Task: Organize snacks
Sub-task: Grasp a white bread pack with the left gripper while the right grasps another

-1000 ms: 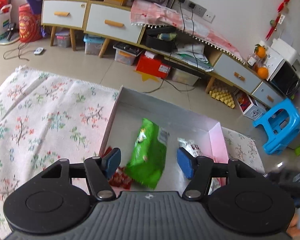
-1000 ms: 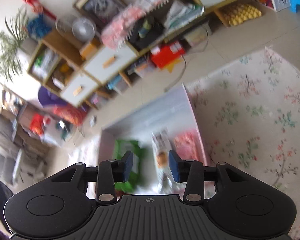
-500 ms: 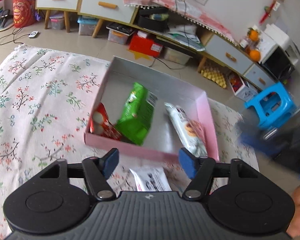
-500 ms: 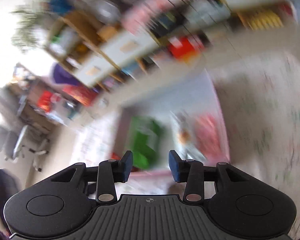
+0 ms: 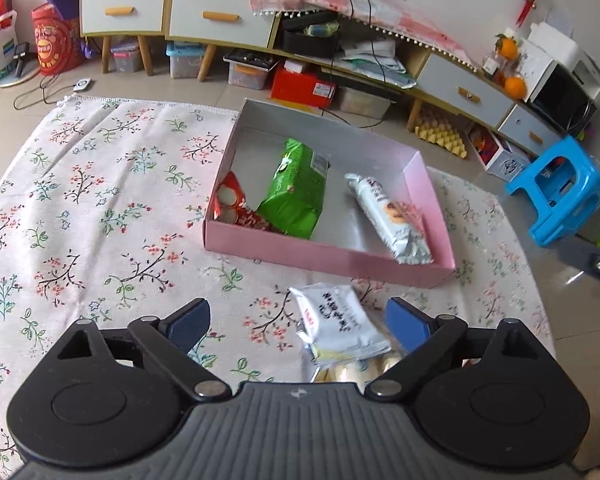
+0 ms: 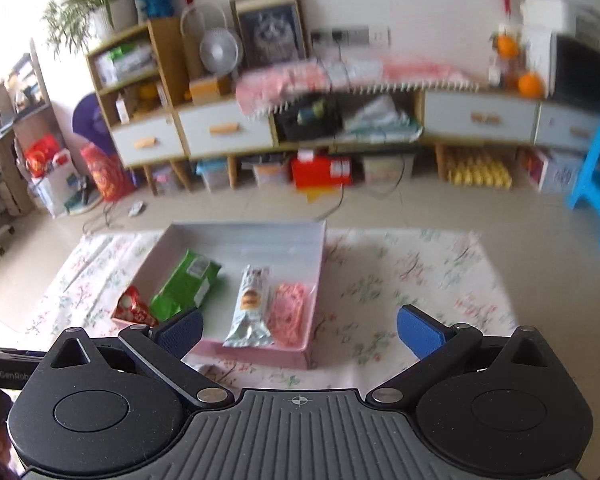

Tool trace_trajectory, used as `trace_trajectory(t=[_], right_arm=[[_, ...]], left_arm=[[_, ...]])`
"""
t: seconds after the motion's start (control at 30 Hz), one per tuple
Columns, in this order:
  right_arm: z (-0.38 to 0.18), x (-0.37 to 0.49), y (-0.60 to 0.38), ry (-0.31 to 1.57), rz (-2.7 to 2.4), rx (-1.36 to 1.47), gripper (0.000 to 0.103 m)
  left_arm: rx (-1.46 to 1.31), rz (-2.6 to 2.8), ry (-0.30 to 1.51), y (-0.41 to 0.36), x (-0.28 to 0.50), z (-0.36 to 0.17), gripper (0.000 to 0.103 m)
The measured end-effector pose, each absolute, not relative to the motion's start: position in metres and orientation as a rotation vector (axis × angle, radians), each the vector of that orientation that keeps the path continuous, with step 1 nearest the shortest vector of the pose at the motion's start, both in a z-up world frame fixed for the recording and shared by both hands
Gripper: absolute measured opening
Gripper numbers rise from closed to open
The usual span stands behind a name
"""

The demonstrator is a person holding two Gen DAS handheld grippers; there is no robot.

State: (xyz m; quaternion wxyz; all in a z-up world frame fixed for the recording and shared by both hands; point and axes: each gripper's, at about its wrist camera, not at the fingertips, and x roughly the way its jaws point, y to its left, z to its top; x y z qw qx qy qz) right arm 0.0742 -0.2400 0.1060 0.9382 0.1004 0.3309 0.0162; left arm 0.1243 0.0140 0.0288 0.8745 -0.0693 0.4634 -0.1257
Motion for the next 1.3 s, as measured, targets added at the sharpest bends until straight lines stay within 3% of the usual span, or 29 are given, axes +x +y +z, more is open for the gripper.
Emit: trace_trajectory(t=[0.43,0.57,1.03,1.13,1.17,1.3], right_arm=[[0.069,0.06,-0.234,0.918,0.066,0.282,0.103],[0.048,0.065,-0.24,1.005,0.056,0.327,0.103],[0.066,0.058,-0.244,0.901,0.058,0.33,0.102],[0.065,0.059,-0.244,0.908,0.062,0.345,0.102],[0.064,0.059,-0.243,0.911,0.06,0.339,0.102],[0.059,0.061,-0.243,0.923,0.04,0.331,0.102]], left_arm=[[-0.147,-0.345,1.049,0.001,0.101,0.001,0.092],[-0.122,-0.377,1.069,-0.007,0.099,-0.011,0.085],[-0.038,-0.46,1.057,-0.032,0.087,-0.023,0.076],[-0.055,-0.496,1.07,-0.03,0.089,-0.024,0.058],[-0.082,-0.515,1.084,-0.029,0.091,-0.024,0.046],[-0.106,-0.527,1.093,-0.026,0.093,-0.017,0.027]])
